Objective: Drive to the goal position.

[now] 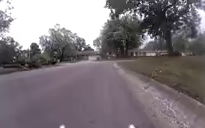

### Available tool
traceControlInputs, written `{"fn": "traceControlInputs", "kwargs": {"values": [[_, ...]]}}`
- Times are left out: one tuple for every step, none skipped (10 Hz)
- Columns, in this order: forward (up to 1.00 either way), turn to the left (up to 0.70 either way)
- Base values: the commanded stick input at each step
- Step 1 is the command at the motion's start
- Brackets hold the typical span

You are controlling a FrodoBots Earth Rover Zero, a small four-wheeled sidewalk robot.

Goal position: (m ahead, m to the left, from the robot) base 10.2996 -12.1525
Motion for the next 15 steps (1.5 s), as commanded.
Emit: {"fn": "traceControlInputs", "kwargs": {"values": [[1.00,0.00],[1.00,0.00],[1.00,0.00],[1.00,0.00],[1.00,0.00],[1.00,0.00],[1.00,0.00],[1.00,0.00],[1.00,0.00],[1.00,0.00],[1.00,0.00],[1.00,0.00],[1.00,0.00],[1.00,0.00],[1.00,0.00]]}}
